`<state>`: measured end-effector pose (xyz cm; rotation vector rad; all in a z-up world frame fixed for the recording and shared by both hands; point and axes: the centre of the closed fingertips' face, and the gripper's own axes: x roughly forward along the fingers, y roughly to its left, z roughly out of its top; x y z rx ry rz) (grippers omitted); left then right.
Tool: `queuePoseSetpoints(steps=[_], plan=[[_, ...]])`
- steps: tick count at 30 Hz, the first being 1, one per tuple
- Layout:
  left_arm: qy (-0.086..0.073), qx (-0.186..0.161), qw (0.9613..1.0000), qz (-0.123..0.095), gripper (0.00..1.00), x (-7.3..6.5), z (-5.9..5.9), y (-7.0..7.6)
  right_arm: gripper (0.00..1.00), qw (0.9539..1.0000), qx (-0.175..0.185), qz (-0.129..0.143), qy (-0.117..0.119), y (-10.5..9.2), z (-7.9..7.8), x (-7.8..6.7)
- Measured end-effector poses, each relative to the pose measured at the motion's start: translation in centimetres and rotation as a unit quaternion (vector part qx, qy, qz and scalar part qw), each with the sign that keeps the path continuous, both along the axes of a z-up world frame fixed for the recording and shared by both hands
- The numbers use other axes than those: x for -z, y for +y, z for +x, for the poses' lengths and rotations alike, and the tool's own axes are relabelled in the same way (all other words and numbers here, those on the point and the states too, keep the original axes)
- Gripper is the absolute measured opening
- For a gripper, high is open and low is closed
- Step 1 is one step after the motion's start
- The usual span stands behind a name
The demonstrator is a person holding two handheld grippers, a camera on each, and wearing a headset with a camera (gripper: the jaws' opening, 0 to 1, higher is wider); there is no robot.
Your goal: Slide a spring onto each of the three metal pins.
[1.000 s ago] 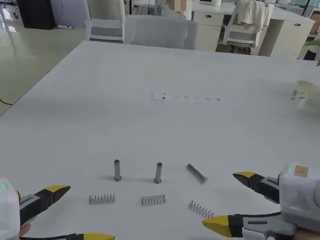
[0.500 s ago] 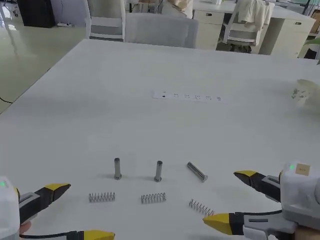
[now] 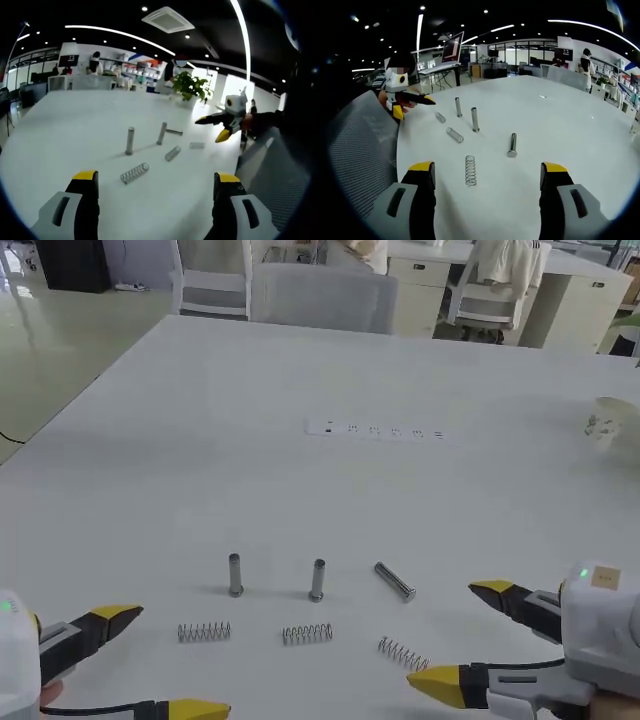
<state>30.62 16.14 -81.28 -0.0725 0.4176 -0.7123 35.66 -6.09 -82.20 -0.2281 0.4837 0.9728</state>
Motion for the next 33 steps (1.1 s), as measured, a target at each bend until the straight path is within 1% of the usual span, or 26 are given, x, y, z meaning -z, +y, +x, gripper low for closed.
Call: queuePoseSetpoints(steps=[21,27,33], plan=[[0.003,0.003,1.0000,0.003,0.91,0.1,-0.2,-0.2,0.84,1.0000,0.002,-0.005,-0.001,-0.3,0.5,-0.3],[0.003,0.004,1.0000,0.002,0.91,0.1,-0.2,-0.2,0.82,0.9999,0.001,-0.010,-0.007,-0.1,1.5,-1.0],[0.002,0.005,1.0000,0.003,0.91,0.1,-0.2,-0.2,0.81,0.9997,-0.006,-0.020,-0.012,0.4,2.3,-1.3]])
